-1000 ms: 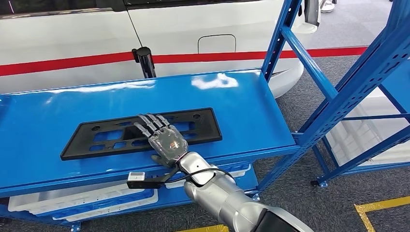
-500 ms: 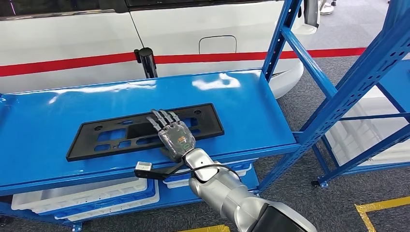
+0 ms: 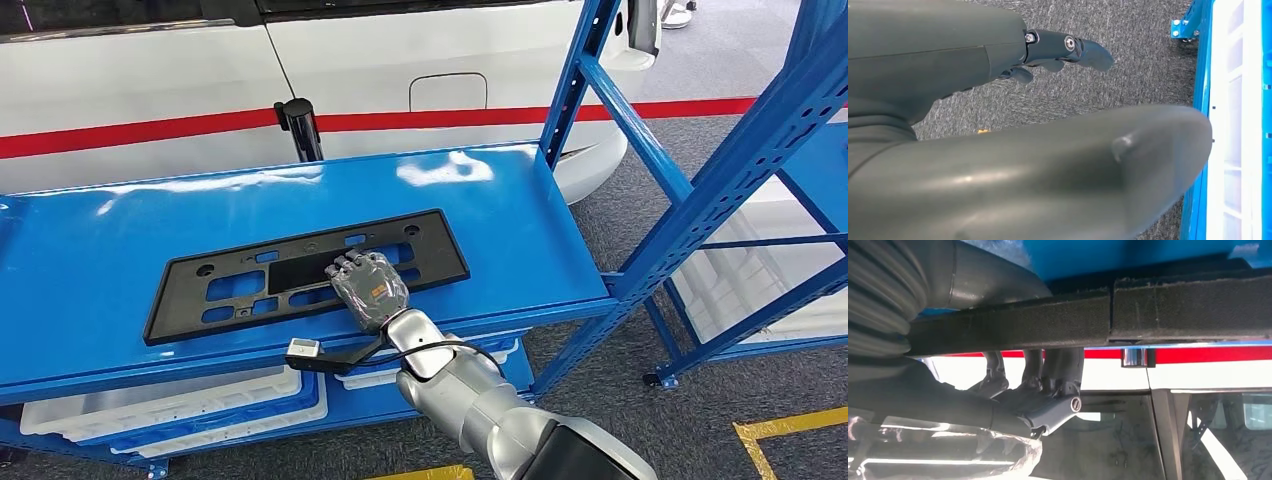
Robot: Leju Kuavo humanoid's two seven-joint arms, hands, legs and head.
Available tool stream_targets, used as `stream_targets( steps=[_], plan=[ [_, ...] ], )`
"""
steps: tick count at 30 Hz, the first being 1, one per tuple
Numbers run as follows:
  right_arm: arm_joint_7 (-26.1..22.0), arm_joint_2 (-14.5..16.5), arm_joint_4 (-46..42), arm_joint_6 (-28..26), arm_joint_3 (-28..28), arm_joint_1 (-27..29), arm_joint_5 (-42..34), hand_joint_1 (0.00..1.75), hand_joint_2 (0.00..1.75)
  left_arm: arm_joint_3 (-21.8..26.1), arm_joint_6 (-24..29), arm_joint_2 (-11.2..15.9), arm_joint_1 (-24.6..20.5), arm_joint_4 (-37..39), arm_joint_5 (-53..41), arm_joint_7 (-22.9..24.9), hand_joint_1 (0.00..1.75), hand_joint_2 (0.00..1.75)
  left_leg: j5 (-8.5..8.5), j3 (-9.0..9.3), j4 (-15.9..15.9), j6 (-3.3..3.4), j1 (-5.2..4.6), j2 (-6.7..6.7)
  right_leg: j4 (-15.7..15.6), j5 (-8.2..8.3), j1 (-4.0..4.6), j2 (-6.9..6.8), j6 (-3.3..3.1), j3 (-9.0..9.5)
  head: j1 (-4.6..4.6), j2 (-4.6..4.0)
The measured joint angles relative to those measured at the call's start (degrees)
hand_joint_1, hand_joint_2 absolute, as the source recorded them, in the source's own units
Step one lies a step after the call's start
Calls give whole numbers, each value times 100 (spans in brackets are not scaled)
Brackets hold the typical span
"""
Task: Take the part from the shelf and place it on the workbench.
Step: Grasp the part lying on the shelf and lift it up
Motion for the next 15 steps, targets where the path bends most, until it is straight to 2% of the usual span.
stream_targets(
  steps=[6,8,10,15],
  plan=[
    [343,-90,-322,-65,-174,162,975,173,175,0,0,-19,1,0,-32,-2,0,0,0,-5,0,0,8,-1,0,0,1,0,0,-4,1,0],
    [274,-144,-574,-65,-324,273,1221,173,175,0,0,-22,1,0,-55,-1,0,0,0,-6,0,0,8,0,0,0,1,0,0,-4,1,1],
    [-28,-185,-877,-65,-562,406,1237,173,175,1,0,-24,1,0,-70,-1,0,0,0,-8,0,0,8,-1,0,0,0,0,0,-5,2,1],
    [-1482,-135,-1472,-65,-1401,661,325,172,175,27,-2,-33,14,0,-38,-60,0,0,0,-16,0,0,8,-4,1,0,0,-4,0,-10,0,1]
  ],
)
